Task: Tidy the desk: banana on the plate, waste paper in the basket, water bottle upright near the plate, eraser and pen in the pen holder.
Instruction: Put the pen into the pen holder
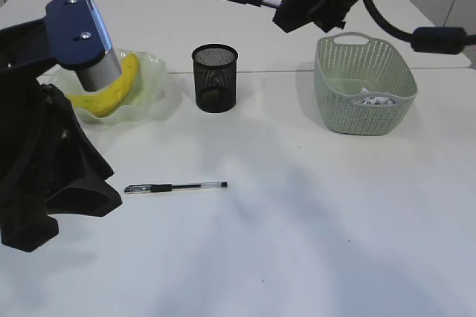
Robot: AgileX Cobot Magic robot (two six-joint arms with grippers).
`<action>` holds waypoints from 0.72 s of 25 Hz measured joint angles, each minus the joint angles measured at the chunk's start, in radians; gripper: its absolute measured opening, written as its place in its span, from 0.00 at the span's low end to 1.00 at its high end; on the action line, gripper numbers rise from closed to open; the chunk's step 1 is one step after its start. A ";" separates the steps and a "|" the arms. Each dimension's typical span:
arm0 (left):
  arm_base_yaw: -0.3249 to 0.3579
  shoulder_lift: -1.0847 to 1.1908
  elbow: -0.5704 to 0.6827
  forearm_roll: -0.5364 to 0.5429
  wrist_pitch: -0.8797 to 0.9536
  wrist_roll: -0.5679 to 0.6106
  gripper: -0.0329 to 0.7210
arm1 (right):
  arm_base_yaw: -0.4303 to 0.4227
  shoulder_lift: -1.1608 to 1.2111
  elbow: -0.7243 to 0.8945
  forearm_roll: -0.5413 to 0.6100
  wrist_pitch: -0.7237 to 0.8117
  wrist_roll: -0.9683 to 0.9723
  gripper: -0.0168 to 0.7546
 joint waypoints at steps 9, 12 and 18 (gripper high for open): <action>0.000 0.000 0.000 0.000 0.000 -0.002 0.37 | -0.134 0.179 0.002 0.445 -0.153 -0.351 0.09; 0.000 0.000 0.000 0.000 0.000 -0.002 0.37 | -0.170 0.243 0.002 0.633 -0.197 -0.519 0.09; 0.000 0.000 0.000 0.000 0.000 -0.003 0.37 | -0.228 0.393 0.002 1.134 -0.221 -0.960 0.09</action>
